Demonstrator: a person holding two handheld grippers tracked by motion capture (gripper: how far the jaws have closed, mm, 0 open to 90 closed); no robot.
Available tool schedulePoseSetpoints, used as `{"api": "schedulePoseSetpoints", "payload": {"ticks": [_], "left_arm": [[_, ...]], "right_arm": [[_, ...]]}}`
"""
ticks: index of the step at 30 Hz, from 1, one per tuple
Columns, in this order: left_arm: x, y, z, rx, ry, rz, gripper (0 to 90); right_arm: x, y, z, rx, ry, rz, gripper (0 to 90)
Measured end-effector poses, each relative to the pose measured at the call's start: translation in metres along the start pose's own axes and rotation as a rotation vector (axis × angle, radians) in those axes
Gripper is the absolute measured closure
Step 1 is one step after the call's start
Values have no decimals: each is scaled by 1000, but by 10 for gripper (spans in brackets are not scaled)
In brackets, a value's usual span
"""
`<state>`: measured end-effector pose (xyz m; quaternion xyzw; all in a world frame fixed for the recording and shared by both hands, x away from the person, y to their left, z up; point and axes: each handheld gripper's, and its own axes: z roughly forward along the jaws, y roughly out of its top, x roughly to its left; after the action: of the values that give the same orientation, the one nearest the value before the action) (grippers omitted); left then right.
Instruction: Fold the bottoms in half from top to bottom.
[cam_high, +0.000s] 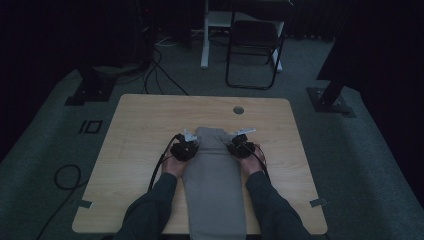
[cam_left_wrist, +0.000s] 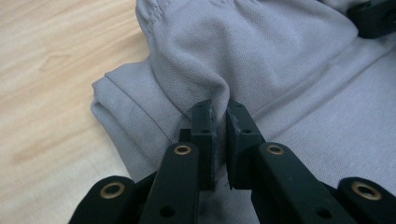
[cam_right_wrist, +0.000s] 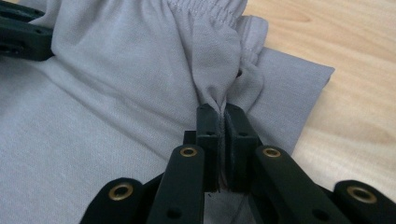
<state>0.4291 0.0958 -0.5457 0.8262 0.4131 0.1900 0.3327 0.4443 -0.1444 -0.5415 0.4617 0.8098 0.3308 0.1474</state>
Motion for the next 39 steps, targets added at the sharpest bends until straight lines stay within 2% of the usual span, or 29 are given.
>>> {"api": "schedulePoseSetpoints", "payload": {"ticks": [5, 12, 13, 15, 18, 21, 22, 23, 25, 27, 31, 34, 35, 36, 39], "left_arm": [[7, 16, 12, 31, 29, -8, 830], [9, 31, 24, 55, 68, -40, 832], [9, 33, 24, 62, 72, -38, 835], [7, 34, 23, 65, 81, -28, 841], [8, 37, 17, 39, 69, -34, 845], [8, 44, 3, -11, 52, -42, 846], [8, 44, 3, -11, 52, -42, 846], [7, 51, -9, -37, 44, -29, 846], [4, 59, -22, -65, 42, 1, 846], [1, 66, -36, -97, 27, 5, 845], [-8, 74, -62, -130, 7, 41, 845], [-15, 74, -81, -156, -31, 50, 845], [-15, 74, -81, -156, -31, 50, 845], [-22, 71, -93, -174, -54, 58, 845], [-33, 60, -107, -180, -78, 81, 844]], "right_arm": [[-6, 10, 8, 2, -26, 20, 870], [-11, 19, 16, -8, -73, 32, 871], [-12, 20, 17, -10, -72, 27, 871], [-16, 21, 16, -7, -56, 47, 871], [-19, 20, 10, -13, -53, 48, 873], [-22, 23, -3, -48, -50, 46, 873], [-22, 25, -8, -62, -46, 48, 873], [-23, 27, -14, -75, -47, 41, 873], [-23, 31, -26, -103, -47, 28, 873], [-23, 35, -40, -135, -47, 15, 873], [-21, 37, -67, -188, -40, -1, 874], [-18, 33, -84, -218, -32, -25, 874], [-18, 33, -84, -218, -32, -25, 874], [-14, 28, -97, -233, -27, -49, 874], [-9, 19, -112, -246, -18, -78, 874]]}}
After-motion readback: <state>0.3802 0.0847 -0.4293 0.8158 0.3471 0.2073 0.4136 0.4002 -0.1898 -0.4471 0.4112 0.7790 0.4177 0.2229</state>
